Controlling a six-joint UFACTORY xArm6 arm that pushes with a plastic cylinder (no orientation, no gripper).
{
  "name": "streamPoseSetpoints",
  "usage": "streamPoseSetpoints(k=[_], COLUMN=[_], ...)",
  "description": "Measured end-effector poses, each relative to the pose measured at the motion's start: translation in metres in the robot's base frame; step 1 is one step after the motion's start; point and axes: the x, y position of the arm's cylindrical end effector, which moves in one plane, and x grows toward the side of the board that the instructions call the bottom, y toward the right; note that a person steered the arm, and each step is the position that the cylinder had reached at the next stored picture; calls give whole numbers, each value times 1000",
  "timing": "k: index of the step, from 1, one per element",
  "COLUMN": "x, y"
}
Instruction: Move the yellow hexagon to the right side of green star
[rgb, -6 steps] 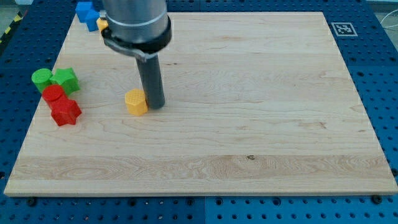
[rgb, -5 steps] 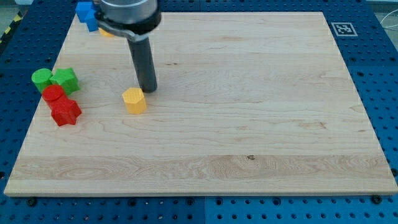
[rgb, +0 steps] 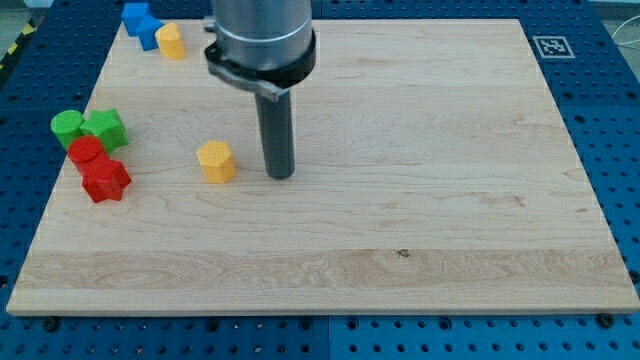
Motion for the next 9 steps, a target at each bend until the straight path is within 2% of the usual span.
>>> streamPoseSetpoints(k=[1, 3, 7, 9], x=[16, 5, -120, -124], y=[-17, -53, -102, -81])
